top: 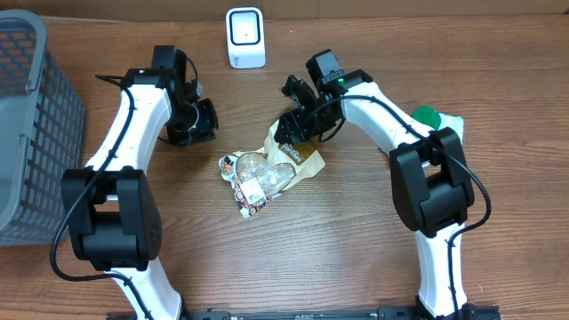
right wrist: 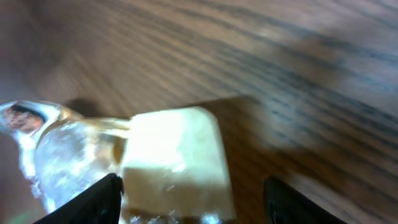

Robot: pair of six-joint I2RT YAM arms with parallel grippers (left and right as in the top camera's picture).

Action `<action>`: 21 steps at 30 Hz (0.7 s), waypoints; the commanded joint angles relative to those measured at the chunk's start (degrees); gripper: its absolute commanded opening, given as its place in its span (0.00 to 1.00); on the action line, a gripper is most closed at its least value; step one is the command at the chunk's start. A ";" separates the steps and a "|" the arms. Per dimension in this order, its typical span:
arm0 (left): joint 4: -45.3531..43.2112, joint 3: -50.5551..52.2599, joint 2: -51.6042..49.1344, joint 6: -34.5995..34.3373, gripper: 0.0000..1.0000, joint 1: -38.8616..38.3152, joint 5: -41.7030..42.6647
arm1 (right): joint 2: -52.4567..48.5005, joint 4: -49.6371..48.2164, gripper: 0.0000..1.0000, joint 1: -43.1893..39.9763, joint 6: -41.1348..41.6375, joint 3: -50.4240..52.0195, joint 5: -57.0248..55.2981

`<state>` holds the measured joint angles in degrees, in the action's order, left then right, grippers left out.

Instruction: Scan the item barcode

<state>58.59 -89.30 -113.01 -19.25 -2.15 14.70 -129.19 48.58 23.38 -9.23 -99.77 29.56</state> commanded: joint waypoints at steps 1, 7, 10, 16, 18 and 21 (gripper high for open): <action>-0.37 -1.18 1.75 1.07 0.04 -0.28 -0.28 | 0.13 -0.11 0.70 0.31 -4.59 0.02 4.20; -0.35 -1.03 1.75 1.09 0.04 -0.33 -0.31 | -0.63 -0.83 0.70 1.36 -4.55 2.23 4.24; -0.72 -0.83 1.75 1.09 0.04 -0.50 -0.31 | -1.60 -0.50 0.70 1.73 -4.52 2.32 4.26; -0.74 -0.81 1.75 1.31 0.04 -0.50 -0.33 | -3.39 0.24 0.60 1.92 -4.31 2.32 4.50; -0.76 -0.81 1.75 1.31 0.04 -0.50 -0.33 | -3.39 0.85 0.50 1.99 -4.31 2.32 4.74; -0.79 -0.81 1.75 1.31 0.04 -0.50 -0.33 | -3.39 1.97 0.34 2.01 -4.00 2.32 5.77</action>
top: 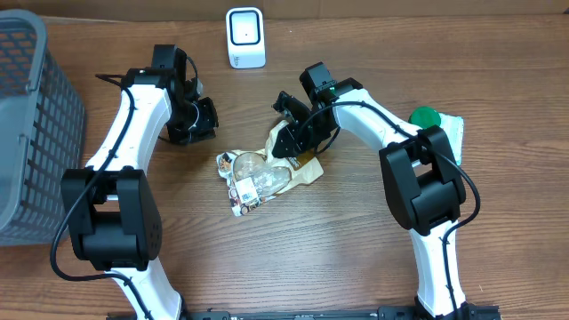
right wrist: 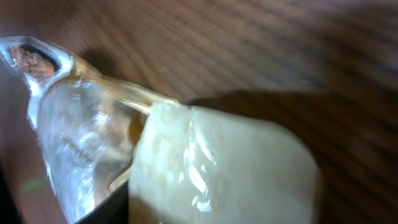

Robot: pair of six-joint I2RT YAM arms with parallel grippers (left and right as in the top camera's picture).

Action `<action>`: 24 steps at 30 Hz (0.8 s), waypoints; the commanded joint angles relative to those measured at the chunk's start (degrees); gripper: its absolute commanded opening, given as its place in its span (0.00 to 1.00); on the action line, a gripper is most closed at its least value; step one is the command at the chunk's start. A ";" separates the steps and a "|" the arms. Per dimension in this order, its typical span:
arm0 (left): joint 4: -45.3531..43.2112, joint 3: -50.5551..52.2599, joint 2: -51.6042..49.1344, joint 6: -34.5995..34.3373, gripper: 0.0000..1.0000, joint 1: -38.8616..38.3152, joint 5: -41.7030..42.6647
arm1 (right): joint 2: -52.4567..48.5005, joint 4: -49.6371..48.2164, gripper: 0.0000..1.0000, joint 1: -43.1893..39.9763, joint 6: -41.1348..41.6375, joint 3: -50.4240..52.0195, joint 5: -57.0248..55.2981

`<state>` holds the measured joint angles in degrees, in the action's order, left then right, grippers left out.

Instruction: Scan the item barcode

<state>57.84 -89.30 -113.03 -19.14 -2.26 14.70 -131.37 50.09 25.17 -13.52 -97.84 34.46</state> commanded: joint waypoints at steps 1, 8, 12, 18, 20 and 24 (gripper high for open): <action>-0.07 -0.81 1.77 1.20 0.04 -0.39 -0.33 | -1.20 0.83 0.24 0.22 0.42 0.39 1.31; -0.02 -0.81 1.77 1.49 0.04 -0.37 -0.48 | -1.07 0.92 0.04 -0.31 7.04 -0.02 1.70; 0.22 -0.81 1.77 2.34 0.04 -0.39 -1.44 | 0.70 3.58 0.04 -2.08 7.69 -2.05 5.53; 0.28 -0.81 1.77 2.43 0.04 -0.17 -2.97 | 9.40 4.59 0.04 -5.35 7.50 -2.51 15.58; 0.28 -0.81 1.77 2.43 0.04 -0.11 -3.32 | 12.20 5.01 0.04 -6.27 7.50 -2.51 19.69; 0.13 -0.81 1.77 2.40 0.04 -0.09 -3.34 | 16.26 5.62 0.04 -8.20 7.48 -2.51 27.61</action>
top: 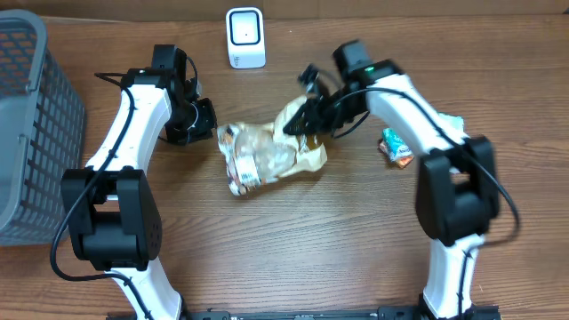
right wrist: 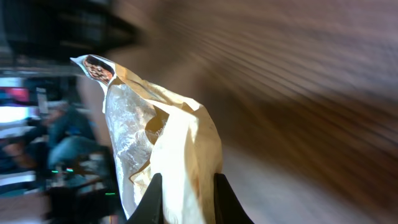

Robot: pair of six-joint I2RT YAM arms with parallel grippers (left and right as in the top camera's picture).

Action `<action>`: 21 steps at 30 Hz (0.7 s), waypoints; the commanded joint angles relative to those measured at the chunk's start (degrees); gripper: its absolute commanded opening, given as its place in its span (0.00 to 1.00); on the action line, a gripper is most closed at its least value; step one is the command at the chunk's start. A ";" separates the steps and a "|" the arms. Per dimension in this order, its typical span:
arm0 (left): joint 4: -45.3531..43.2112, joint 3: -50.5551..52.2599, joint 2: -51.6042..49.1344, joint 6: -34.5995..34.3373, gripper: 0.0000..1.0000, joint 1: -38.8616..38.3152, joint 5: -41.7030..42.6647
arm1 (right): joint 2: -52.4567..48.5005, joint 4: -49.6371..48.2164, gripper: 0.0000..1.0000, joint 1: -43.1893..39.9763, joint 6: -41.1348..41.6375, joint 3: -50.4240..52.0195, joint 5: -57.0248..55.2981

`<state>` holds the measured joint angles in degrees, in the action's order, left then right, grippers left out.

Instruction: Scan the item barcode

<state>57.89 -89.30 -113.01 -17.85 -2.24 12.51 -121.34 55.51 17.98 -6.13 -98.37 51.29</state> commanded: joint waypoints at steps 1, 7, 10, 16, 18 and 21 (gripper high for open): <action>0.09 -0.81 1.75 1.11 0.04 -0.07 -1.36 | 7.06 0.39 0.04 -1.64 0.13 -1.99 12.63; 0.70 -0.81 1.75 1.14 0.04 0.22 -4.72 | 11.56 -0.46 0.04 -5.70 5.07 -2.01 17.79; 0.74 -0.81 1.75 1.11 0.05 1.03 -5.92 | 14.29 -1.18 0.04 -8.24 7.37 -2.01 17.49; 0.35 -0.81 1.75 1.07 0.05 5.03 -6.47 | 19.19 -1.29 0.04 -10.12 14.14 -2.01 9.51; 0.11 -0.81 1.75 0.96 0.08 7.58 -7.63 | 21.35 -2.32 0.04 -10.12 18.60 -2.01 5.05; -0.02 -0.81 1.75 1.03 0.16 10.34 -10.10 | 23.61 -3.78 0.04 -10.12 22.71 -2.01 1.44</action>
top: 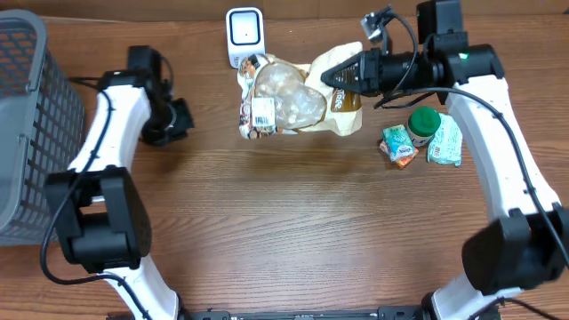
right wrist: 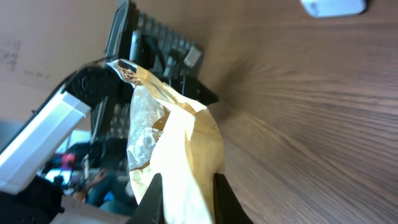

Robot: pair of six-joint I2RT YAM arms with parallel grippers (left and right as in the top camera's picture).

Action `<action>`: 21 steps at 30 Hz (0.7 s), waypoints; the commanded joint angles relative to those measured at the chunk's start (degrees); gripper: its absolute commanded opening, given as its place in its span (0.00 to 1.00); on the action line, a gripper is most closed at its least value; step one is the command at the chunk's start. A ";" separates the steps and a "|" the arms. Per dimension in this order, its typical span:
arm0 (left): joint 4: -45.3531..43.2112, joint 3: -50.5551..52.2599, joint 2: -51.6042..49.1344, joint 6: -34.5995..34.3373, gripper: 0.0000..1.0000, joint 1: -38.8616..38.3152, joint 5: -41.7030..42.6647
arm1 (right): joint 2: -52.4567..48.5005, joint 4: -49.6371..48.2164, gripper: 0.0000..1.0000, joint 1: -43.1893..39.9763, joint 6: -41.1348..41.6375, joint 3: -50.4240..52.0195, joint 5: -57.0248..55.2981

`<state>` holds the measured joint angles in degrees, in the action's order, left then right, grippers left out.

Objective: Scan the item barcode
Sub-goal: 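Hold the Pantree bag up under the white scanner with right gripper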

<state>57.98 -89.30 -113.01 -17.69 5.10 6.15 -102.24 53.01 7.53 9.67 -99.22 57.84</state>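
Note:
A crinkled clear-and-tan snack bag (top: 298, 100) hangs in the air just right of the white barcode scanner (top: 244, 36) at the table's back edge. Its white barcode label (top: 262, 111) faces up on the bag's left end. My right gripper (top: 345, 75) is shut on the bag's tan right end. In the right wrist view the bag (right wrist: 177, 137) fills the gap between the fingers of my right gripper (right wrist: 186, 200), and the scanner (right wrist: 333, 6) shows at the top edge. My left gripper (top: 173, 120) is open and holds nothing, well left of the bag.
A grey mesh basket (top: 31, 116) fills the left edge of the table. To the right lie a green-lidded jar (top: 424, 120), a small orange-teal packet (top: 397, 146) and a white-green pouch (top: 445, 140), under my right arm.
My right gripper has carried the bag from mid-table up and back to beside the scanner, with the label now turned up. My left gripper has drawn back to the left.
The bag lay on the table with my right gripper open at its tan end. Then the gripper was closing on that end. Then it held the bag lifted near the table's middle, and now it holds it beside the scanner.

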 commanded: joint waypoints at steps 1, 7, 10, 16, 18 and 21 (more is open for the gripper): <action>-0.11 -0.81 1.75 0.98 0.19 3.91 -4.48 | 5.29 -1.97 0.04 0.33 7.48 -1.16 -5.57; 0.13 -0.81 1.75 0.96 0.43 7.93 -5.22 | 7.54 -6.08 0.04 0.50 10.56 -1.16 -8.15; 0.50 -0.81 1.75 0.96 0.99 8.39 -5.11 | 7.52 -8.31 0.04 1.29 10.54 -1.16 -9.75; 0.26 -0.81 1.75 0.96 1.00 8.39 -5.11 | 7.52 -13.05 0.04 6.01 10.51 -1.14 -23.82; 0.26 -0.81 1.75 0.96 1.00 8.39 -5.09 | 7.48 -15.32 0.04 8.59 10.47 -1.14 -32.37; 0.26 -0.81 1.75 0.96 1.00 8.37 -5.09 | 6.64 -19.82 0.04 12.48 9.44 -1.14 -47.12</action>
<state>58.33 -89.30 -113.01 -16.78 12.91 2.04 -96.18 36.29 16.51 19.64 -99.22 29.58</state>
